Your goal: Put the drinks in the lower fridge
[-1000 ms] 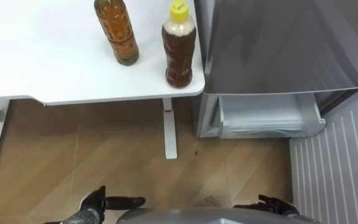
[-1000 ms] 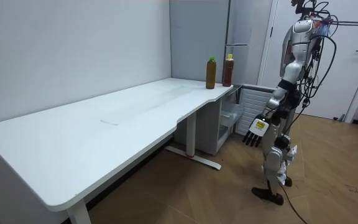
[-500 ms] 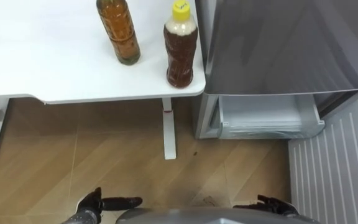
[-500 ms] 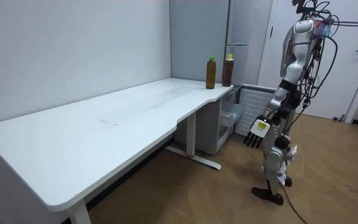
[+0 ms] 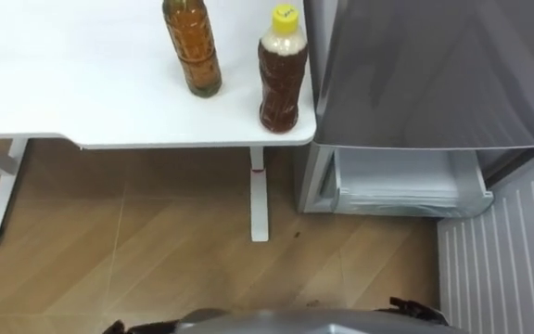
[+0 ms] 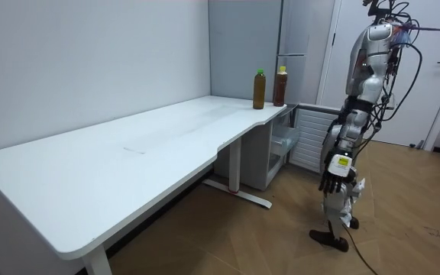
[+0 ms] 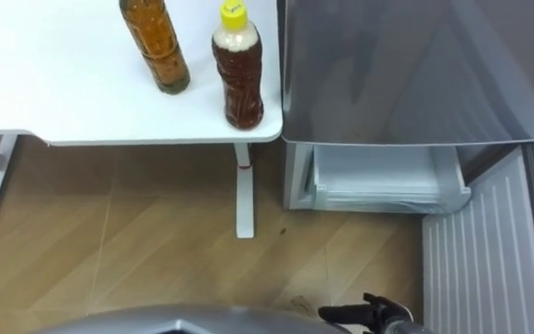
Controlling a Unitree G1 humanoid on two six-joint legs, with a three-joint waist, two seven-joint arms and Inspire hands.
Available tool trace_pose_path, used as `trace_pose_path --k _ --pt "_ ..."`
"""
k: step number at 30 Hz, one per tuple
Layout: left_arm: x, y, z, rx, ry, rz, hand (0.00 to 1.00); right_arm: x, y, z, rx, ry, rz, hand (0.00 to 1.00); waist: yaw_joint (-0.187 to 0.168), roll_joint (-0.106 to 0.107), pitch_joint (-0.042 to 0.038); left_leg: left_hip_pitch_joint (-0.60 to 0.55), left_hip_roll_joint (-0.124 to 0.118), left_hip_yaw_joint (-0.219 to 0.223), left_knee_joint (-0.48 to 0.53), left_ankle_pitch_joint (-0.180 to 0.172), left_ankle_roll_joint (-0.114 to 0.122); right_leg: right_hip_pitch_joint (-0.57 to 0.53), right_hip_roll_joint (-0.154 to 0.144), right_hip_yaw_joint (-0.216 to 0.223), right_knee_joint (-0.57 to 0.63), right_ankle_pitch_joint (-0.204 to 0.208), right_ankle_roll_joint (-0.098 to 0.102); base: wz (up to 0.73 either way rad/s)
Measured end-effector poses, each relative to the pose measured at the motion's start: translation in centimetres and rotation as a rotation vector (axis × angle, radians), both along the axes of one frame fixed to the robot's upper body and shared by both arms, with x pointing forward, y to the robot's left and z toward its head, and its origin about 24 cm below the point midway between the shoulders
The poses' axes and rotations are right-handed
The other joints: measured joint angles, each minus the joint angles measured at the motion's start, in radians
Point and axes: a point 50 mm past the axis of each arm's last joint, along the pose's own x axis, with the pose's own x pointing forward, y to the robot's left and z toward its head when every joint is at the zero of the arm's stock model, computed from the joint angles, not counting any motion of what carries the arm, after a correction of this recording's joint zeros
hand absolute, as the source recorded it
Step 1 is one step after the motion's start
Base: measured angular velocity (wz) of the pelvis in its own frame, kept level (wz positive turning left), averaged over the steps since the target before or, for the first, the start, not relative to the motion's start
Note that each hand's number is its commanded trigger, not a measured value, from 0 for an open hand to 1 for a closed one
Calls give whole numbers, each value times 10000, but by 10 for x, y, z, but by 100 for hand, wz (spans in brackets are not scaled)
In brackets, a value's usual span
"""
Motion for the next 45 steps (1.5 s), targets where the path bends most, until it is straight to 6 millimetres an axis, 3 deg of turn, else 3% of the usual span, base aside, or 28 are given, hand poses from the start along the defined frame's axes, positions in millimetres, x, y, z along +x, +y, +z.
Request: trace_pose_path --k 3,7,12,15,23,29,33,41,45 --pt "-12 6 2 441 248 1427 0 -4 -1 0 59 29 -586 0 -14 104 -60 -130 -83 -194 123 -30 53 10 -76 -165 39 -25 55 21" --pt "-11 16 6 1123 122 3559 0 -5 -3 0 -69 31 -728 0 -12 148 -62 -80 -174 -351 113 -26 88 69 -159 -277 165 -67 119 9" --pt "8 25 12 1924 -262 4168 0 -7 -5 0 -384 39 -840 0 -20 184 -41 -21 -191 -348 87 -40 116 153 -165 -278 159 -79 140 0" --pt "26 36 21 2798 -874 4346 0 -9 -7 1 -428 -20 -1032 0 -39 242 -75 28 -193 -350 77 -39 117 150 -164 -267 160 -79 141 0" --pt "103 69 88 5802 -4685 4977 0 -20 -17 4 -825 -333 -1505 0 -65 259 -89 42 -197 -372 62 -38 118 146 -163 -279 190 -75 139 0" --pt "135 72 138 7111 -6998 5421 0 -23 -17 4 -854 -331 -1446 0 -74 227 -115 112 -190 -355 50 -44 121 167 -159 -221 244 -74 139 -1" --pt "147 73 170 8017 -8318 5200 0 -25 -18 4 -1000 -350 -1460 0 -33 266 -114 107 -179 -385 70 -44 123 142 -157 -234 302 -74 139 0" --pt "170 59 257 9462 -12468 4030 0 -26 -17 4 -818 -494 -1484 0 -37 265 -90 115 -163 -377 84 -43 121 159 -139 -231 309 -71 133 0" --pt "175 51 278 9235 -13799 3356 0 -26 -17 4 -673 -582 -1499 0 -125 227 -62 99 -155 -349 108 -44 121 146 -137 -231 310 -71 133 -1"
